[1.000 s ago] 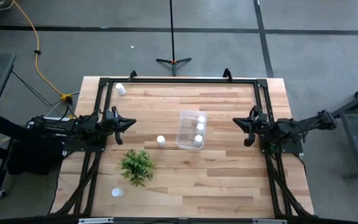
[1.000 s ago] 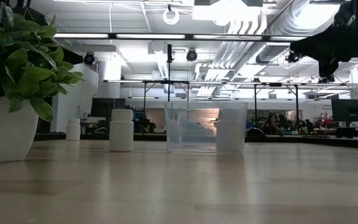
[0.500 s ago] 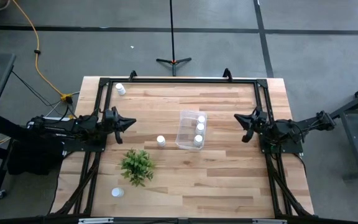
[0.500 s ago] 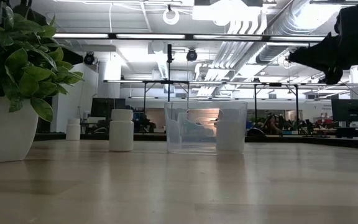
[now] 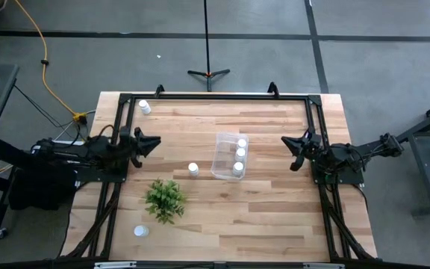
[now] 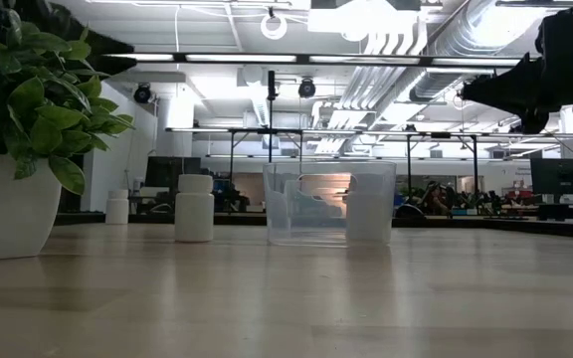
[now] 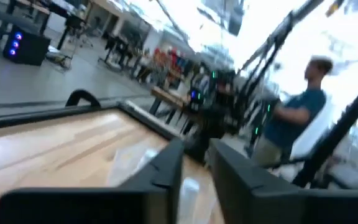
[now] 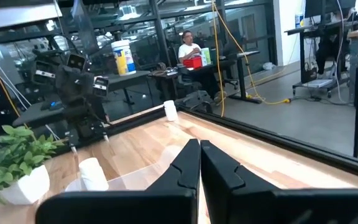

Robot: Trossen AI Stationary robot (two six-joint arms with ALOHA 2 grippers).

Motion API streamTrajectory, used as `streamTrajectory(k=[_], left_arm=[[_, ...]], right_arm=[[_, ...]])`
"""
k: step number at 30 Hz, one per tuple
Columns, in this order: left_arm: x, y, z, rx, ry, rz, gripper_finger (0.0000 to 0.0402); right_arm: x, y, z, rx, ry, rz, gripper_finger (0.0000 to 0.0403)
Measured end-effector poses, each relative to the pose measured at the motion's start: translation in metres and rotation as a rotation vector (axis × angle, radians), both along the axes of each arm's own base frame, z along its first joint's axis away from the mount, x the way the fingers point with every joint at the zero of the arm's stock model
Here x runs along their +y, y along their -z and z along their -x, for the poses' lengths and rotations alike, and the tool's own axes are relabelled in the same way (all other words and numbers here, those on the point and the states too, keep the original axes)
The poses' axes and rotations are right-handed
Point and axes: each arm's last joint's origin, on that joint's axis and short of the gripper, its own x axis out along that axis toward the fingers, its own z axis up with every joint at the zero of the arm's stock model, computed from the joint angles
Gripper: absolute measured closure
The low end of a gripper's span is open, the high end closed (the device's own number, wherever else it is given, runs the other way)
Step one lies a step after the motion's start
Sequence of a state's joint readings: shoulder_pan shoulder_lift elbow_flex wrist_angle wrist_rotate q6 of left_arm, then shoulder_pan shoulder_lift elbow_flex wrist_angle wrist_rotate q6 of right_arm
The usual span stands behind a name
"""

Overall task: Pick and place pill bottles into a basket
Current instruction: Put the white medicine bottle into the transparent bin

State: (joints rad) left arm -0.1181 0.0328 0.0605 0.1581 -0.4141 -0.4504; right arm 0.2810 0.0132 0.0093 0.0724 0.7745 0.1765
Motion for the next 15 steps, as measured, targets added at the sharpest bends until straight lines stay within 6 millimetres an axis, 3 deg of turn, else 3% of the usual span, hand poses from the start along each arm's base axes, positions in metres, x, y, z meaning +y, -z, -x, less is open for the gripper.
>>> streamTrajectory(k=[6, 15], left_arm=[[0.001, -0.022, -0.001, -0.138, -0.057, -0.016, 0.0182], [0.002, -0.085, -0.009, -0.272, -0.174, -0.041, 0.0170]], right_arm=[[0.001, 0.000, 0.000, -0.014, -0.026, -0.027, 0.0400], [0.000, 0.000, 0.000, -0.049, -0.016, -0.086, 0.0400]])
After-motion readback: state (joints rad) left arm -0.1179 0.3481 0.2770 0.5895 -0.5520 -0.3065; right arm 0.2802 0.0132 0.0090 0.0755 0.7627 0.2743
